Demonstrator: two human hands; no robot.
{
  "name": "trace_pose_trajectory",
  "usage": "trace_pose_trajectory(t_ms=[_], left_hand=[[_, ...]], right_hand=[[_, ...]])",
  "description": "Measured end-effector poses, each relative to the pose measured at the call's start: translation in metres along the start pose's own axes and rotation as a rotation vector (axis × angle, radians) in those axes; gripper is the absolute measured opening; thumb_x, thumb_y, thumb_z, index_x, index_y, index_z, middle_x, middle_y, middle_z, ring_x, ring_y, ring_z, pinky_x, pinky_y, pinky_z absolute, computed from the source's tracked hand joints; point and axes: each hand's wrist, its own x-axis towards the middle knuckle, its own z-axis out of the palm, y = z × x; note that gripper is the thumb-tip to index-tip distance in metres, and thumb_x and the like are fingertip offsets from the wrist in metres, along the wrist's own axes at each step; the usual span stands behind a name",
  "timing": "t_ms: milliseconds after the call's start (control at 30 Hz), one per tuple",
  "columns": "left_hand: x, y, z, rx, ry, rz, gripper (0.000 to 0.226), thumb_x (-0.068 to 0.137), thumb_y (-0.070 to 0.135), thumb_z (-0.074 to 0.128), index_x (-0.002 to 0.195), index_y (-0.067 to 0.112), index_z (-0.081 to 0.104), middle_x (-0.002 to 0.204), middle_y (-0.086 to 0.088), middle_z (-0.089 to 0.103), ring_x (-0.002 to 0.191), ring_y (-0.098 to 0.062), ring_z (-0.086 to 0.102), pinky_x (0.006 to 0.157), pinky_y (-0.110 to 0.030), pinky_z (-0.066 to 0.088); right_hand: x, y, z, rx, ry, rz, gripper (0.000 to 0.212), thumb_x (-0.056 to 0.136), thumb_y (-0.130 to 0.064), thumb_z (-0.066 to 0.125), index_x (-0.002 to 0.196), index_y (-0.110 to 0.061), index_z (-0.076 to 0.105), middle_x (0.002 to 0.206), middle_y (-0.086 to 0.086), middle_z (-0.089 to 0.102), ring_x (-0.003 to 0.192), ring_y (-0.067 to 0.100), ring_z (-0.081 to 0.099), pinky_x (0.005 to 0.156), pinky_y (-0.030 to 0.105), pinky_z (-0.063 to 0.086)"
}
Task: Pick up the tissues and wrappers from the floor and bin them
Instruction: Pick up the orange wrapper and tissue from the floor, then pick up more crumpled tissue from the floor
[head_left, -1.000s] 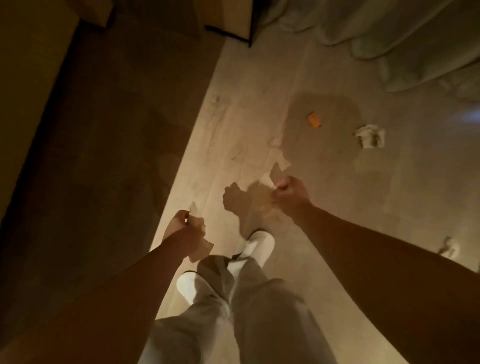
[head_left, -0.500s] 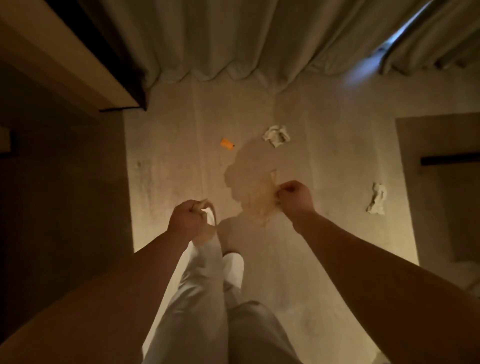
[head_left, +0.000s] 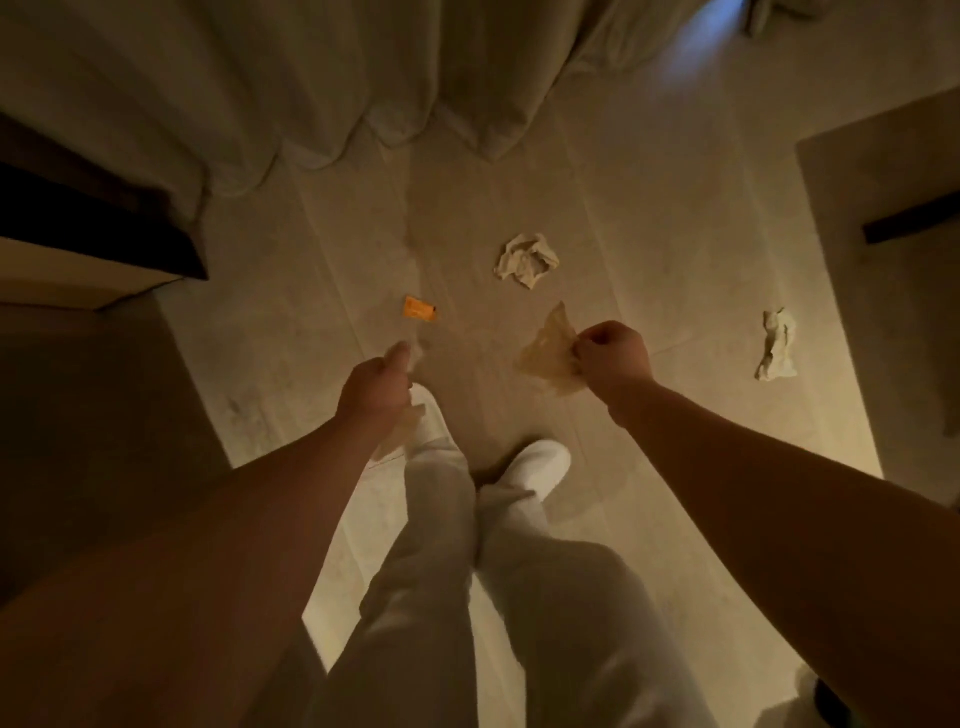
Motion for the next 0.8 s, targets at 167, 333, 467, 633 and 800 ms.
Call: trace_pose_trajectory(t_ms=[167,333,467,633,800], left_hand=[[0.071,0.020,0.015,0.186,-0.021,0.080,0.071,0.094,0.065,0.027,0.094,0.005,0.066,0.107,-0.021,0.071,0.101,-0.039,0.067,0.079,-0.039,0.049],[0.148,0.025,0.047,0.425,0.021,0.134,0.032,0.095,0.034,0.040,0.085,0.008,0.055,0.094,-0.017,0.063,0.092,-0.036,0.061,0.072,-0.038,0.044],[0.211,0.023,0.085,0.407,0.062,0.072,0.038,0.090,0.028,0.050,0.124,0.010,0.053,0.118,-0.015,0.064,0.108,-0.037,0.061,0.083,-0.039,0.049],[0.291,0.007,0.129,0.278,0.088,0.016,0.073,0.086,0.036,0.068,0.146,0.009,0.037,0.131,-0.014,0.058,0.119,-0.036,0.057,0.080,-0.034,0.039],[0.344,-0.009,0.154,0.488,0.141,0.003,0.057,0.088,0.041,0.068,0.130,0.012,0.043,0.096,0.000,0.056,0.075,-0.016,0.058,0.064,-0.027,0.044]], right_hand=[[0.076,-0.010,0.034,-0.086,-0.044,-0.025,0.019,0.090,-0.011,0.055,0.105,-0.015,0.065,0.100,0.007,0.066,0.074,0.017,0.061,0.061,0.028,0.050],[0.161,-0.009,0.067,-0.172,-0.023,-0.056,0.029,0.094,-0.013,0.055,0.122,-0.018,0.057,0.106,0.005,0.062,0.069,0.010,0.056,0.054,0.024,0.047],[0.230,-0.003,0.100,-0.242,-0.055,-0.104,0.041,0.094,-0.015,0.057,0.134,-0.022,0.047,0.116,0.010,0.066,0.091,0.026,0.068,0.079,0.041,0.061],[0.316,0.010,0.136,-0.295,-0.074,-0.186,0.065,0.094,-0.021,0.063,0.151,-0.020,0.031,0.141,0.013,0.058,0.119,0.034,0.061,0.079,0.035,0.050],[0.383,0.026,0.169,-0.359,-0.064,-0.278,0.095,0.082,-0.044,0.075,0.156,-0.028,0.017,0.136,0.010,0.060,0.115,0.035,0.063,0.069,0.034,0.045]])
